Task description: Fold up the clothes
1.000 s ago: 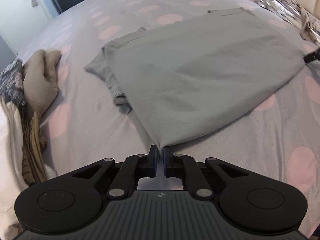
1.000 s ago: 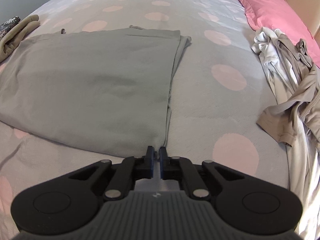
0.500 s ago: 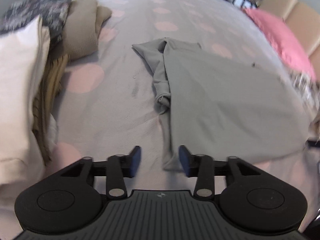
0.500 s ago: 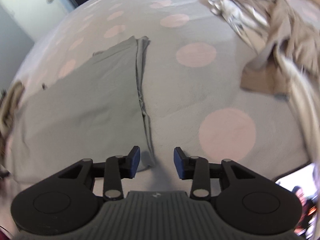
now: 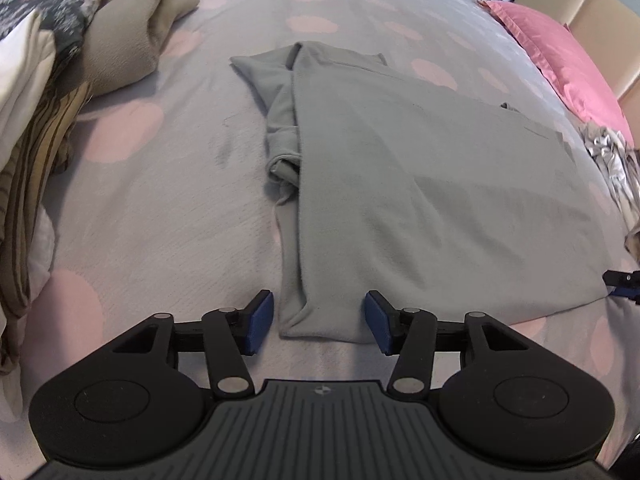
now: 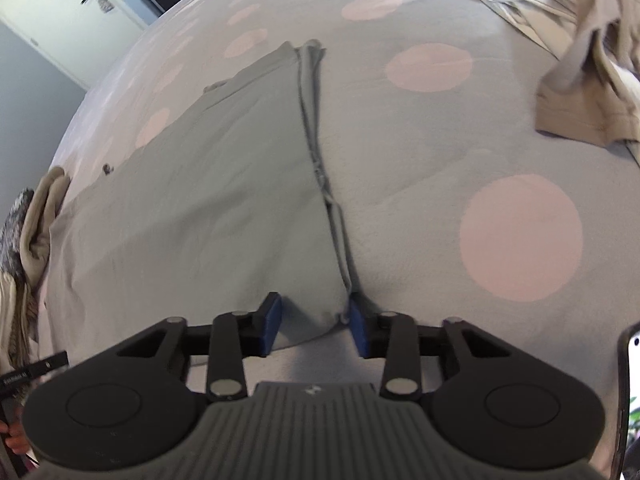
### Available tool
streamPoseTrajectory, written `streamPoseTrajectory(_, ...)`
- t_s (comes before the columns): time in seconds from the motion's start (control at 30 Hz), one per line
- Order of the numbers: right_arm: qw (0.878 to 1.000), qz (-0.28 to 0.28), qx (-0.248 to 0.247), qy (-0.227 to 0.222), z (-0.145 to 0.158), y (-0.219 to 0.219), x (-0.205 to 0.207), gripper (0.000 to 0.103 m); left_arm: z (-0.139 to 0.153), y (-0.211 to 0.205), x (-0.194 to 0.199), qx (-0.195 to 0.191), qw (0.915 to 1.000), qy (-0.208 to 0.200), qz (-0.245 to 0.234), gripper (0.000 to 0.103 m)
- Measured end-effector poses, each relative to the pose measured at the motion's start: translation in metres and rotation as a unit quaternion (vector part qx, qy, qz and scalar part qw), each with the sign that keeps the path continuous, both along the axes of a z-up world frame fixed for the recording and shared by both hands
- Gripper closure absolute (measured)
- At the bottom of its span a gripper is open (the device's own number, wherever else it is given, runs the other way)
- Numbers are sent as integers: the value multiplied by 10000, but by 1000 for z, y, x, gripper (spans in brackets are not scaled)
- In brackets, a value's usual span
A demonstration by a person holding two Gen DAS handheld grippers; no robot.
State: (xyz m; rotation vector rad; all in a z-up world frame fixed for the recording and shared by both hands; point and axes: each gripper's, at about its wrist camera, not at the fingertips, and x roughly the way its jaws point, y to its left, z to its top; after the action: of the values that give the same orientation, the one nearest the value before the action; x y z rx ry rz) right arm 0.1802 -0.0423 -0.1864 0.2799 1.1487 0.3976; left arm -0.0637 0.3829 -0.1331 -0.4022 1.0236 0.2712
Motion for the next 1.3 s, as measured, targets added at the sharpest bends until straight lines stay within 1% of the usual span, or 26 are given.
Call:
streamPoseTrajectory(0.03, 10000, -2, 33, 7, -1, 1, 0, 84, 1, 0, 0, -14, 10000, -14, 17, 69)
streamPoseTrajectory(0.1, 10000, -74, 58, 23, 1, 1, 1, 87, 4, 0, 0, -55, 10000, -42, 67, 87)
streamPoseTrajectory(0.13, 9999, -111, 72, 21, 2, 1, 1, 89, 5, 1, 0, -97, 9998, -32, 148, 89)
streamPoseTrajectory(0.17, 9999, -147, 86, 15, 4, 0, 1, 89, 8, 2, 0, -122, 9997, -46, 189, 93)
streamPoseTrajectory(0.2, 9998, -174, 96, -10, 7, 0, 1, 90, 10, 3, 1, -145, 9996, -66, 223, 94)
streamPoseTrajectory(0.3, 9996, -230, 114, -104, 21, 2, 0, 91, 23, 4, 1, -147, 9994, -185, 252, 95)
streamPoseTrajectory(0.37, 9996, -224, 82, -154, 35, 3, -1, 91, 38, 6, -2, -194, 9987, -338, 316, 96)
streamPoseTrajectory(0.47, 9995, -154, 106, -240, 59, 2, -5, 92, 61, 6, -5, -165, 9985, -431, 309, 96)
streamPoseTrajectory(0.57, 9996, -73, 142, -233, 80, 1, -11, 92, 80, 7, -9, -159, 9987, -356, 329, 96)
streamPoseTrajectory(0.67, 9998, 3, 137, -130, 94, -3, -24, 92, 89, 6, -22, -328, 9986, -191, 376, 96)
streamPoseTrajectory(0.7, 9999, 21, 98, -39, 95, -4, -30, 92, 92, 5, -26, -386, 9984, -136, 391, 96)
streamPoseTrajectory(0.8, 9996, 135, -16, 243, 94, -10, -53, 92, 94, -4, -45, -389, 9988, 117, 258, 96)
streamPoseTrajectory(0.9, 9987, 261, -143, 405, 90, -16, -80, 92, 97, -14, -65, -383, 9985, 374, 117, 96)
streamPoseTrajectory(1.0, 9975, 448, -358, 414, 91, -19, -107, 92, 100, -30, -85, -253, 9980, 565, -84, 96)
streamPoseTrajectory(1.13, 9941, 725, -732, 343, 91, -19, -140, 92, 97, -47, -110, -170, 9958, 845, -319, 96)
streamPoseTrajectory(1.23, 9909, 881, -940, 386, 83, -17, -157, 92, 91, -55, -116, -6, 9941, 985, -463, 96)
streamPoseTrajectory(1.3, 9881, 943, -1146, 414, 71, -11, -161, 92, 83, -56, -116, 47, 9931, 1064, -500, 96)
